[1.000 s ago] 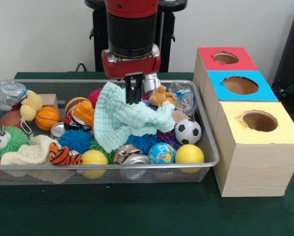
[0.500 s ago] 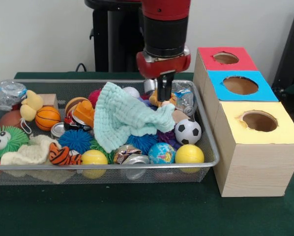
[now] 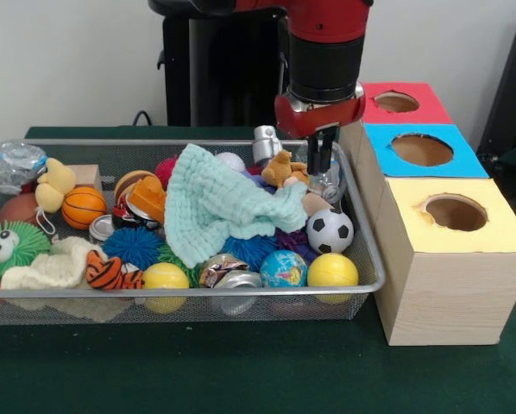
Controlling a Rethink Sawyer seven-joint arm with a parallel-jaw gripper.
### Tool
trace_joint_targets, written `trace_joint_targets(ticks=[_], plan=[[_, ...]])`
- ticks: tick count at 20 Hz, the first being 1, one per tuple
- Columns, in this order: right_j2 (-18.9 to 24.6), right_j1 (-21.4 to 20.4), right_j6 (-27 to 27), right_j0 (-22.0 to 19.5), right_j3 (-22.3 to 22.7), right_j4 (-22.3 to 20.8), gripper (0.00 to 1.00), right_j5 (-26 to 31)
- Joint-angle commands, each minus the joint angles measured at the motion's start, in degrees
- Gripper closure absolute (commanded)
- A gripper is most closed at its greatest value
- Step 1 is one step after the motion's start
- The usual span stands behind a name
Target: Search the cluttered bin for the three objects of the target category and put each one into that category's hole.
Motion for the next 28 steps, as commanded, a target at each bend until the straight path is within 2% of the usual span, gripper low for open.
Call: trace_joint_targets(ticks=[1, 4, 6, 9, 13, 15, 19, 25, 28], plan=[[-3.69, 2.61, 8.01, -1.03, 1.18, 2.27, 0.0, -4.0], [-2.79, 2.55, 6.27, -1.7, 1.11, 1.54, 0.0, -5.33], [-3.39, 2.49, 4.33, -0.68, -0.72, 1.16, 0.0, -1.01], [-2.73, 2.85, 2.94, -1.2, -2.05, 0.5, 0.0, -1.92], [-2.01, 3.71, -0.61, -2.1, -5.33, -0.42, 0.0, -0.06], [-2.25, 4.54, -2.02, -2.22, -7.63, -2.17, 0.0, -0.61], [-3.3, 9.51, -3.18, -1.77, -13.45, -7.52, 0.0, -5.56], [-7.9, 13.77, 4.6, 2.21, -16.8, -14.16, 0.0, -15.65], [-10.75, 16.91, 7.84, 5.03, -19.2, -15.1, 0.0, -19.02]])
